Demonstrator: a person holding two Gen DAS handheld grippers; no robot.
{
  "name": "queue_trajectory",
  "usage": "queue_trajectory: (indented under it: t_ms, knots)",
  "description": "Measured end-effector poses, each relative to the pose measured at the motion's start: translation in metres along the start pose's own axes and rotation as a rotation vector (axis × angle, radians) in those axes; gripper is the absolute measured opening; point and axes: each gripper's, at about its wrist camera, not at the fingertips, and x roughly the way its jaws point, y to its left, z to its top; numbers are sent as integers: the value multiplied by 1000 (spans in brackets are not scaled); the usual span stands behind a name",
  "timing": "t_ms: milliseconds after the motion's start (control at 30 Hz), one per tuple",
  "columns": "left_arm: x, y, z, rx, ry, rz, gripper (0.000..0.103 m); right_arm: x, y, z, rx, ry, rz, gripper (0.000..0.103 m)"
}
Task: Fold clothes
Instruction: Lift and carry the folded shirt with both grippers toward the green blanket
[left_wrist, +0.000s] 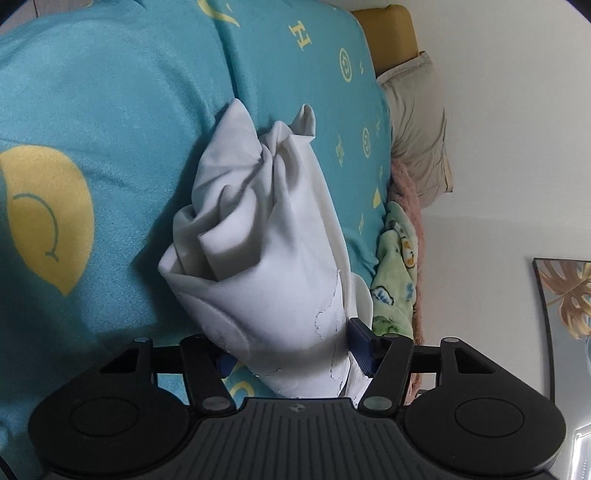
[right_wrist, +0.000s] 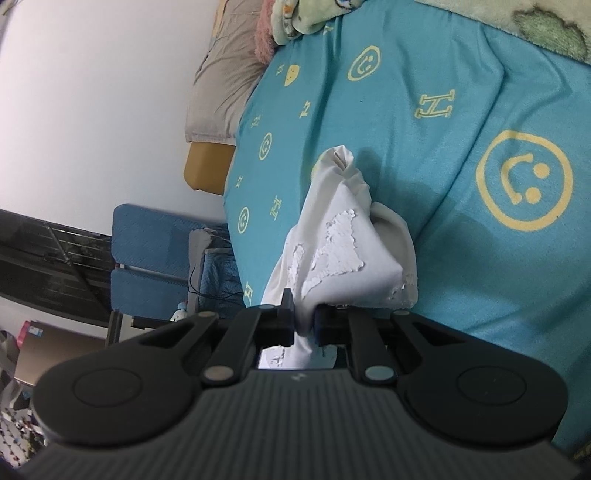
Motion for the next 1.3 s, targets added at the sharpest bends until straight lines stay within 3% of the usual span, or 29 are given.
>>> queue_trajectory:
  t_ms: [333,533,933,1133,1300]
  knots:
    - [4,-15,2,82,-32,40,42,-2,0,-4,-38,-10,-42,12]
    - [-5,-34,-3,109,-30,-5,33,-21,11,-8,-95,-48,-32,12]
    - [-41,-85,-31,160,49,-24,31,-96,35,-27,-135,-128,0,12]
    - [-66,-106,-42,170,79,-14,31,-119,36,-29,-95,-136,1,12]
    - [-59,-130,-48,200,93,-3,31,-130,35,-24,-74,-148,23,12]
